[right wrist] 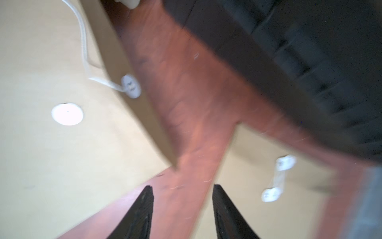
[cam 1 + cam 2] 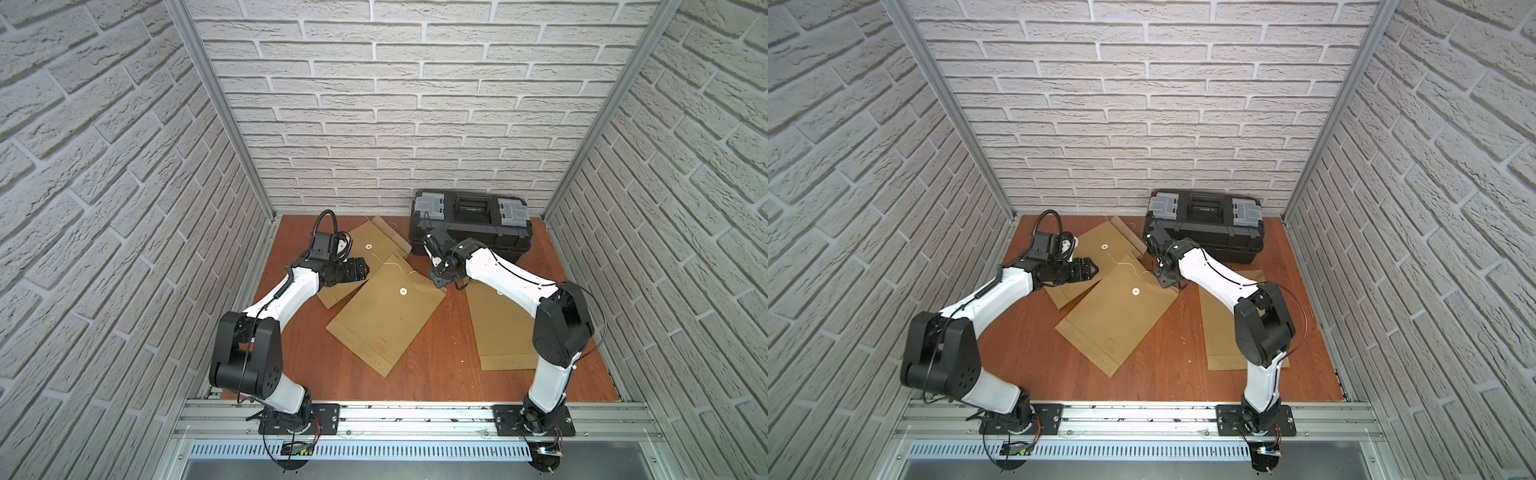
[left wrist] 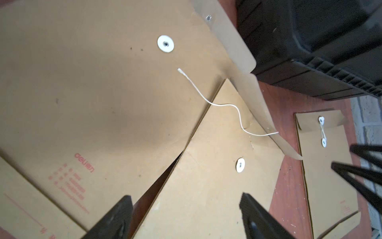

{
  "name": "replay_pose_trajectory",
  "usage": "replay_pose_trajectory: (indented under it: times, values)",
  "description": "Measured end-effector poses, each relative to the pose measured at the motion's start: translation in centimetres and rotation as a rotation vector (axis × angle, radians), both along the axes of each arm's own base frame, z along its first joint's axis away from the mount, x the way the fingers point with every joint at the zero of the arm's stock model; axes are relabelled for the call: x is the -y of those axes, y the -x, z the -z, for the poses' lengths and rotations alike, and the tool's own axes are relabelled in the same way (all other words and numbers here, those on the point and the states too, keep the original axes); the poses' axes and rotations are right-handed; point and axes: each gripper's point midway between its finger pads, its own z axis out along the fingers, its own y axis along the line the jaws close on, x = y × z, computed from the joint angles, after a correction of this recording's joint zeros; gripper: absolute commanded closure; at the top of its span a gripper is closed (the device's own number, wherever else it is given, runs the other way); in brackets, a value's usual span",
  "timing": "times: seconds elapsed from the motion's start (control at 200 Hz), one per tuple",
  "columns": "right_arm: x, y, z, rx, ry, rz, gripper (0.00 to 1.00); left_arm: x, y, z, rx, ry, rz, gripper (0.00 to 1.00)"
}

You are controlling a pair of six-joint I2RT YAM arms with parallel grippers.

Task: Close the mouth of the file bag
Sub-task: Place the file bag at the center of the board, then pick up the file bag from the center of the board.

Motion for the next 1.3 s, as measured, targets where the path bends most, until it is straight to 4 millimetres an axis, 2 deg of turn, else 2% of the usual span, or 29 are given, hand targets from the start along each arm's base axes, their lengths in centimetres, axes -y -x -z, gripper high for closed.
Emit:
replay_pose_trajectory:
  times: [0.13,0.245,0.34,0.46,0.575,0.765,1.005,1.295]
  values:
    - [-2.1,5.5,4.0,-0.143,-0.223,0.198,0.48,0.3,-0.6,2.8,-0.076,-0.037,0.016,0.12]
    - [-4.6,7.4,6.7,-0.240,-0.343,0.315,0.51,0.5,-0.7,5.1,-0.139,-0.061,0.035,0.12]
    - [-6.7,6.9,7.3,-0.258,-0.415,0.356,0.51,0.4,0.0,6.3,-0.184,-0.079,0.052,0.12]
    - [-9.2,5.1,6.5,-0.239,-0.478,0.352,0.51,0.6,0.6,7.2,-0.223,-0.080,0.071,0.12]
    - [-10.5,3.7,6.0,-0.216,-0.513,0.346,0.50,1.1,1.0,7.7,-0.248,-0.050,0.087,0.14]
    - [-10.2,3.6,8.5,-0.247,-0.479,0.364,0.51,2.6,2.3,8.1,-0.280,0.067,0.107,0.19]
    - [-9.7,2.7,8.4,-0.237,-0.504,0.358,0.51,2.7,3.9,7.5,-0.336,0.243,0.070,0.31]
    - [-9.1,2.2,8.4,-0.238,-0.508,0.349,0.51,4.7,4.3,5.2,-0.351,0.390,0.117,0.60]
